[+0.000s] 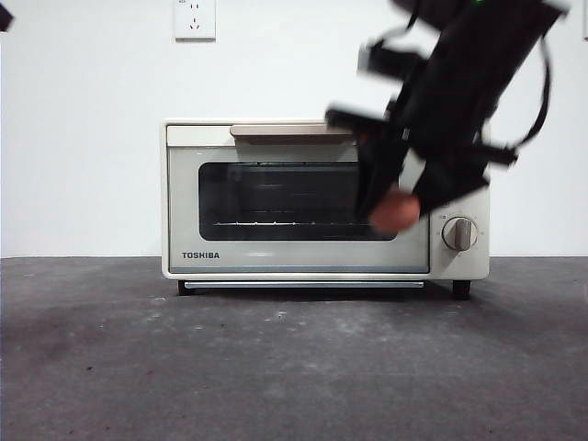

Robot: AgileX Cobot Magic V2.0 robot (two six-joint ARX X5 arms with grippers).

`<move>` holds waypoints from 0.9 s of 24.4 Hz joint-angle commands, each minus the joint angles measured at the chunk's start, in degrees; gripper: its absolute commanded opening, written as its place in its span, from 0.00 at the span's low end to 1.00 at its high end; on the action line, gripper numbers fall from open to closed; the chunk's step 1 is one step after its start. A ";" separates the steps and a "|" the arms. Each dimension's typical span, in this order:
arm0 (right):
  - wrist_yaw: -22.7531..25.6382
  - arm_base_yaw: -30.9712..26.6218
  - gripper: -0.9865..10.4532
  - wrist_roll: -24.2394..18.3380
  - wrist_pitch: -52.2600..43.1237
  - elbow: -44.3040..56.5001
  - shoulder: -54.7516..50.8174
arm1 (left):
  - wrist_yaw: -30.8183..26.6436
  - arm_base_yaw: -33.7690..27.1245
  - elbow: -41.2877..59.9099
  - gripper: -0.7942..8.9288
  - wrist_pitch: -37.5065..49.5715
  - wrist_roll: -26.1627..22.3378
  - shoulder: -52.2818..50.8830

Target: Eggoven

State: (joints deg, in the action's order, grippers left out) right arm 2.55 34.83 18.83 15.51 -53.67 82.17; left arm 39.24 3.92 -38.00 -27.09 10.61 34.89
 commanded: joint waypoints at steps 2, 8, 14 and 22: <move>-1.29 0.74 0.09 -1.57 3.30 -1.16 -9.51 | -2.38 4.13 -4.46 0.09 6.40 1.01 7.13; -1.25 0.72 0.09 -3.41 10.25 -1.16 -24.00 | -11.06 14.25 -12.96 0.09 17.38 0.52 23.71; -1.22 0.72 0.09 -3.43 13.64 -1.16 -31.06 | -17.18 19.56 -22.23 0.09 19.34 -2.73 37.24; -1.05 0.72 0.09 -4.52 16.81 -1.16 -37.11 | -21.55 22.95 -33.38 0.09 19.19 -5.55 51.76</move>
State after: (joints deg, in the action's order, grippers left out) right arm 1.34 35.16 15.18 32.64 -53.76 45.25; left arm 18.37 26.33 -69.58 -8.32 6.63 85.14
